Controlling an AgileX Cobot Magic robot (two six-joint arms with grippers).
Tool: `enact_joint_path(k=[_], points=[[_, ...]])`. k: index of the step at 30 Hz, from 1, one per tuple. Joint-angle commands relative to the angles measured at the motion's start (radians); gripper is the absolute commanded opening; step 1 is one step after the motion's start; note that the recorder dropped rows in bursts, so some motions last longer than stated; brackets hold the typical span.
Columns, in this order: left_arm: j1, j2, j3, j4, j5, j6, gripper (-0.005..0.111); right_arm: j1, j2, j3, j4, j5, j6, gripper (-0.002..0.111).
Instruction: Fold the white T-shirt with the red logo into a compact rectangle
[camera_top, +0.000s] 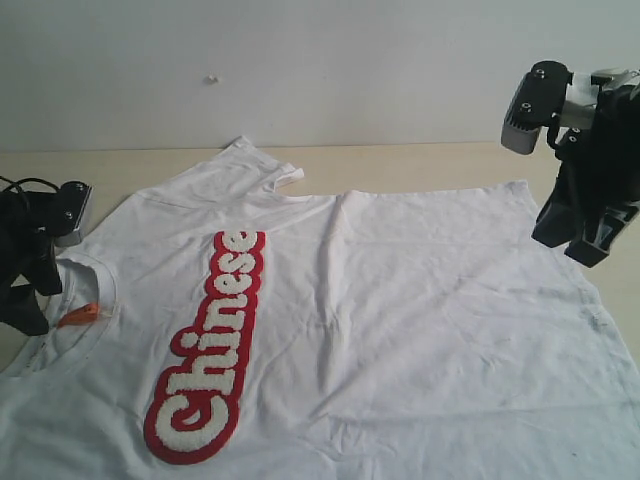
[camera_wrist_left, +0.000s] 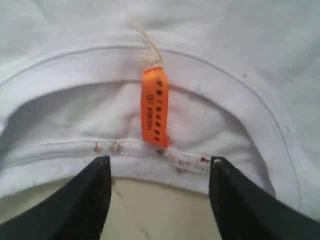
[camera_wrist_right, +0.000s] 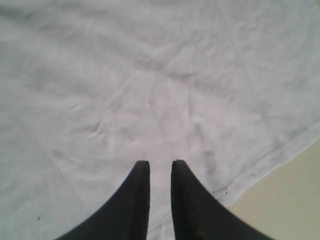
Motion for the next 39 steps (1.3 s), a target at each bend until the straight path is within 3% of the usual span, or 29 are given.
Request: enact_joint_path(k=[1,4,9,12,14,19,28,33,37,39], points=[[0.002,-0.001,0.004,-0.073,-0.028,-0.021,0.070,0.001,0.001,-0.005,0.004,-0.049,-0.009,0.018],[0.002,0.001,0.004,-0.079,-0.040,-0.013,0.078,0.001,0.001,-0.005,0.004,-0.066,-0.007,0.018],[0.002,0.001,0.004,-0.079,-0.038,-0.029,0.081,0.001,0.001,-0.005,0.008,-0.072,-0.007,0.018],[0.002,0.001,-0.002,-0.074,-0.061,-0.241,0.081,0.001,0.001,-0.005,0.018,-0.072,-0.007,0.018],[0.002,0.001,-0.005,-0.074,-0.085,-0.298,0.081,0.001,0.001,-0.005,0.022,-0.072,-0.007,0.018],[0.002,0.001,-0.005,-0.074,-0.012,-0.062,0.081,0.001,0.001,-0.005,0.022,-0.072,-0.007,0.018],[0.004,0.003,-0.005,-0.098,0.012,-0.075,0.081,0.001,0.001,-0.005,0.024,-0.065,-0.007,0.018],[0.004,0.003,-0.005,-0.096,-0.060,-0.155,0.105,0.001,0.001,-0.005,0.024,-0.066,-0.004,0.018],[0.004,0.003,-0.005,-0.031,-0.021,-0.142,0.106,0.001,0.001,-0.005,0.024,-0.069,-0.005,0.018],[0.002,0.003,-0.005,0.046,0.041,-0.054,0.106,0.001,0.001,-0.005,0.024,-0.069,-0.007,0.018]])
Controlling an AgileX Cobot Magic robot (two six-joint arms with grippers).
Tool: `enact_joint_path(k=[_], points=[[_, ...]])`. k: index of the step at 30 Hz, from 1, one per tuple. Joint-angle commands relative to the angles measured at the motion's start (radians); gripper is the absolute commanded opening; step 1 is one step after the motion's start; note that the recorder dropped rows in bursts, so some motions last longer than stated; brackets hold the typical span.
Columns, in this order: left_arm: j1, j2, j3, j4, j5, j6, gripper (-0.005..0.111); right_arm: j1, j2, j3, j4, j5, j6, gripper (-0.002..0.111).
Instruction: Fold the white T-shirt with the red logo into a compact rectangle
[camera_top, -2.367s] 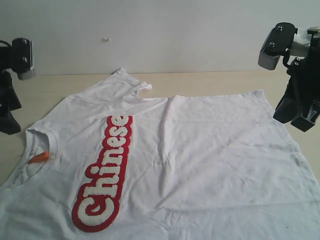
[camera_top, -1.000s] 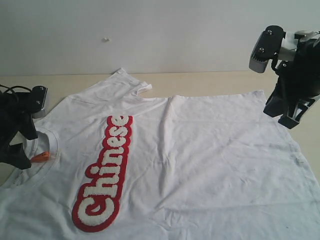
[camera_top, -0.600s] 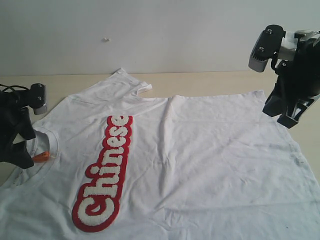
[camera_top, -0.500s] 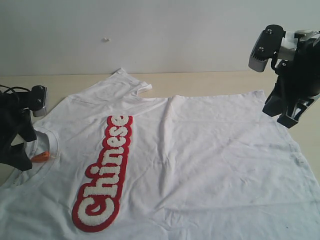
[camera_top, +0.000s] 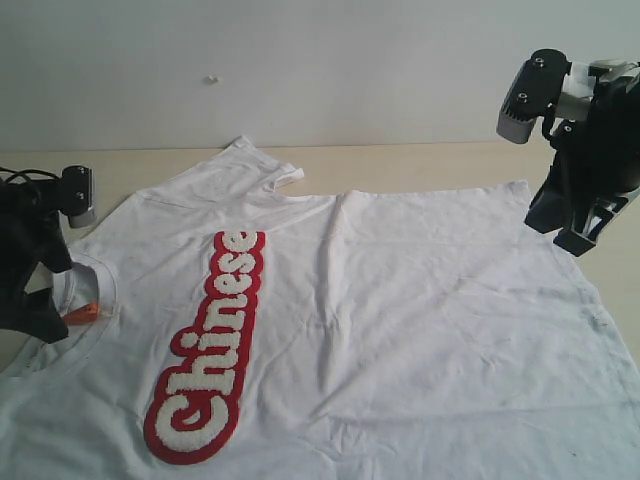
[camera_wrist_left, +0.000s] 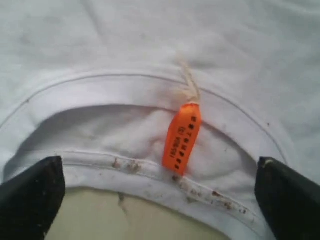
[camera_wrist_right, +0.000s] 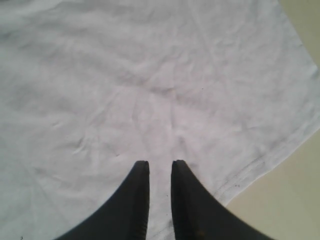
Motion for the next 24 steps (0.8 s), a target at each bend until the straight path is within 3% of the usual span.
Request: enact_joint_path(k=[1,6,24], points=[[0.002,0.003,-0.005,0.142,0.109,0.140,0.106,0.001,-0.001,-0.005,0.009,-0.006,-0.005,0.018],[0.002,0.001,-0.005,0.183,0.149,0.345,0.105,0.001,-0.001,-0.005,0.009,-0.006,-0.005,0.018],[0.002,0.018,-0.005,0.074,0.120,0.342,0.105,0.001,-0.001,-0.005,0.009,-0.006,-0.005,0.018]])
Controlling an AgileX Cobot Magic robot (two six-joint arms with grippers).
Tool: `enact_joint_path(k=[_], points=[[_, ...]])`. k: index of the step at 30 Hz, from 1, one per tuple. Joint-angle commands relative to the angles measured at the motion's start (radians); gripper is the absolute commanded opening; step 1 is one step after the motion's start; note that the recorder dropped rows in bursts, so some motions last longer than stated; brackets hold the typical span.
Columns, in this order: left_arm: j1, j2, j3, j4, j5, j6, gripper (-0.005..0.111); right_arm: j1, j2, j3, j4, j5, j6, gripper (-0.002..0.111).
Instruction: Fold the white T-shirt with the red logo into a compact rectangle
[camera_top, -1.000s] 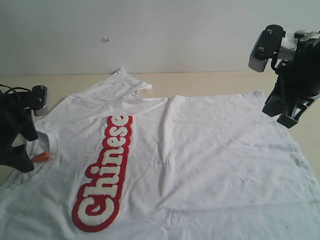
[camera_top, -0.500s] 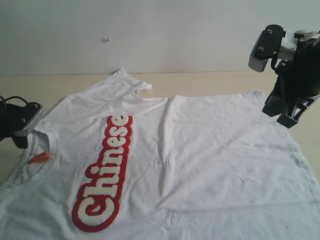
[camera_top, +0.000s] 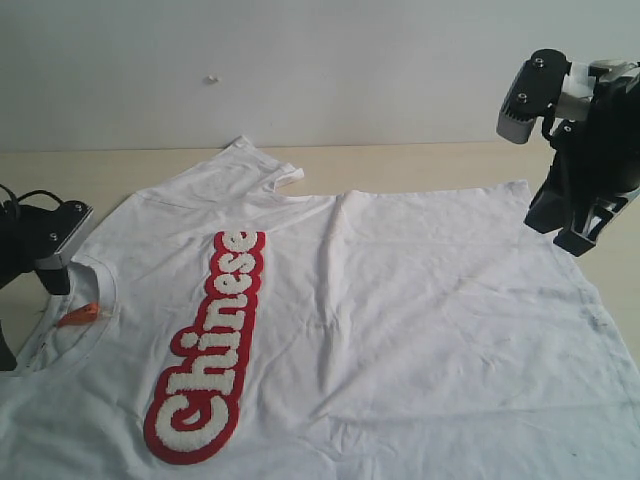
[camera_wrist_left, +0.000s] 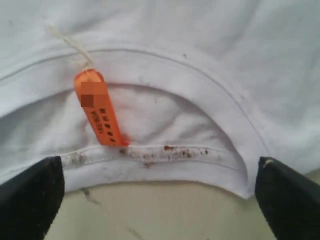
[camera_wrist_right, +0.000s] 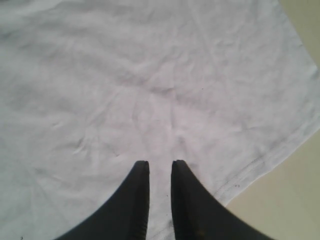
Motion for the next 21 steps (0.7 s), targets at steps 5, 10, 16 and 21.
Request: enact_joint_path(k=[5,10,16,21], points=[[0.002,0.035,-0.005,-0.003,-0.076,-0.066,0.105,0.001,-0.001,-0.005,0.007,-0.006,-0.005,0.018],[0.002,0.048,-0.005,-0.001,-0.129,-0.063,0.105,0.001,-0.001,-0.005,0.007,-0.006,-0.005,0.018],[0.002,0.066,-0.005,0.001,-0.140,-0.064,0.105,0.001,-0.001,-0.005,0.007,-0.006,-0.005,0.018],[0.002,0.093,-0.002,0.001,-0.128,-0.061,0.105,0.001,-0.001,-0.005,0.007,-0.006,-0.005,0.018]])
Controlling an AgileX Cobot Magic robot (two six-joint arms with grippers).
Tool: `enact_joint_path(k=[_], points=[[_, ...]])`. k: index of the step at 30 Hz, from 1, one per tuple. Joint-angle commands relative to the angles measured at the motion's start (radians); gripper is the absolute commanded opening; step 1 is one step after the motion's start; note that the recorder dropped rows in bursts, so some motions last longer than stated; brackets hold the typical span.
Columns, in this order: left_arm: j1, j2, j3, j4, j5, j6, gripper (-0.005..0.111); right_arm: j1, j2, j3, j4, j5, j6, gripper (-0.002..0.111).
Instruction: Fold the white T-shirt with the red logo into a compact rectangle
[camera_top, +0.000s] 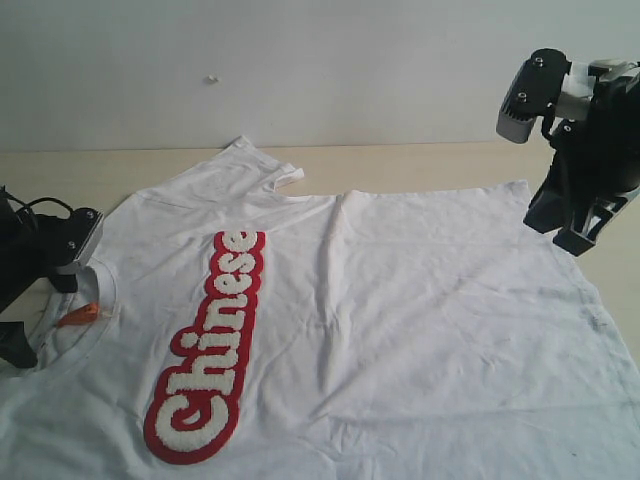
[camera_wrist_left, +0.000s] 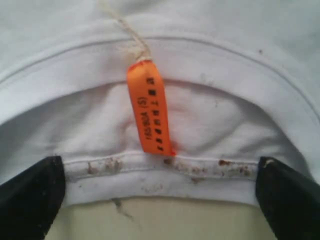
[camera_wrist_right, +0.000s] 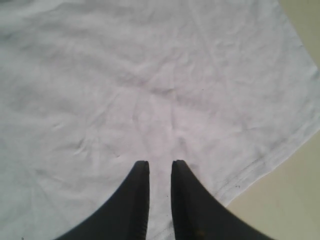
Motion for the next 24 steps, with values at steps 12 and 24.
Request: enact_joint_path(k=[12,24], points=[[0.002,0.024,0.000,0.000,0.008,-0.004,0.105,0.001,-0.001,-0.005,0.005,-0.004,-0.005,0.018],[0.002,0.024,0.000,0.000,0.008,-0.004,0.105,0.001,-0.001,-0.005,0.005,-0.025,0.074,0.018]])
